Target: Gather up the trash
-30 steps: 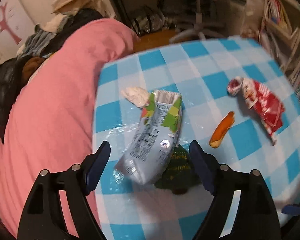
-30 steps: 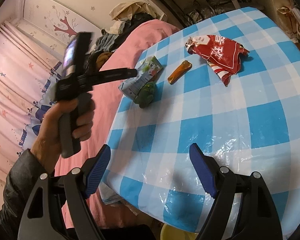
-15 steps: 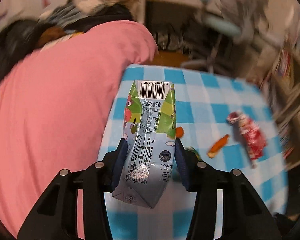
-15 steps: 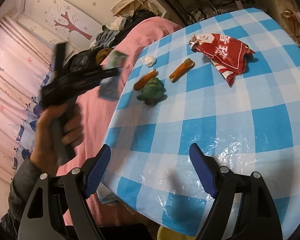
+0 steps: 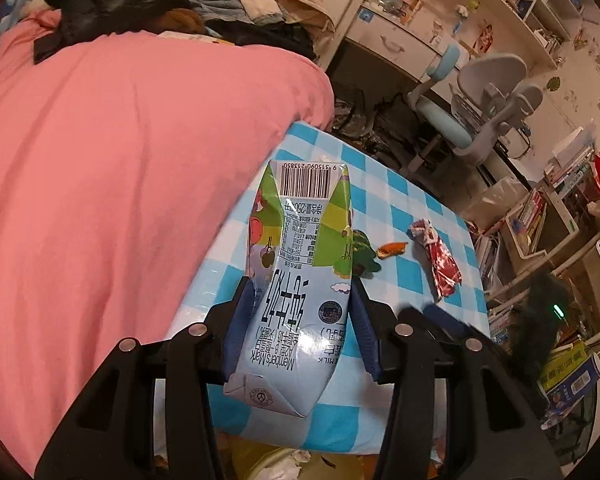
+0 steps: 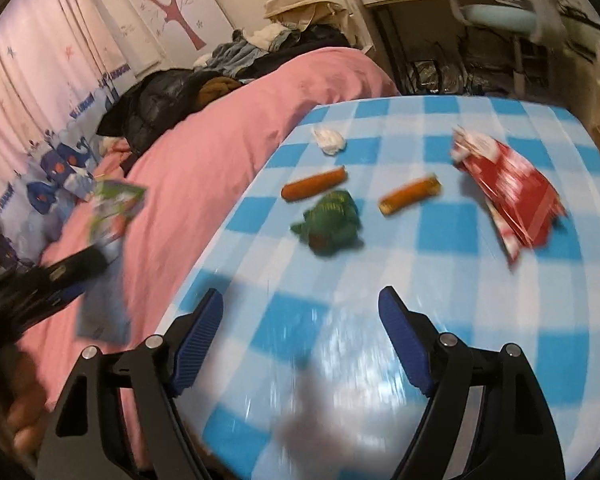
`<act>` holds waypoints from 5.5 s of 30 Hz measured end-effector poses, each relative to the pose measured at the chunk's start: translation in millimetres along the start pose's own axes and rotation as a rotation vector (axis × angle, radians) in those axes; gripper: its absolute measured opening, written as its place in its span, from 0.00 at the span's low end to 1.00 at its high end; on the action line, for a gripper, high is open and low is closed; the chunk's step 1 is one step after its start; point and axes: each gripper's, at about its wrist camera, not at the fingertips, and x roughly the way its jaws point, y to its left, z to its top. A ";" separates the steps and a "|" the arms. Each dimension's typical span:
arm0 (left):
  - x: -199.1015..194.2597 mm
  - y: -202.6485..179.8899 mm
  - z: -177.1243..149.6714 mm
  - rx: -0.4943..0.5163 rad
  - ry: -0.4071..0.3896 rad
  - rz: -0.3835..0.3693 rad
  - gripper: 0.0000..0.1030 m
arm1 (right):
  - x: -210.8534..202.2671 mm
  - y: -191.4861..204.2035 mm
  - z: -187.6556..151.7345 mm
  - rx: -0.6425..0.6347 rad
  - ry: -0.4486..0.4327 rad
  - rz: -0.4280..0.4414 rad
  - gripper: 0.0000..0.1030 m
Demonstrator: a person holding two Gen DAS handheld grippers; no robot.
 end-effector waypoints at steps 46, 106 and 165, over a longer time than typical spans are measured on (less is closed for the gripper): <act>56.2 16.3 -32.0 0.015 0.184 0.102 0.62 | -80.3 6.2 -84.8 -0.060 0.040 -0.008 0.29; -83.9 -11.0 -112.6 0.198 -0.033 0.264 0.89 | -185.4 -5.0 -120.0 -0.006 -0.291 -0.174 0.87; -61.6 -17.7 -132.8 0.253 0.084 0.309 0.90 | -150.3 26.9 -122.4 -0.103 -0.214 -0.212 0.87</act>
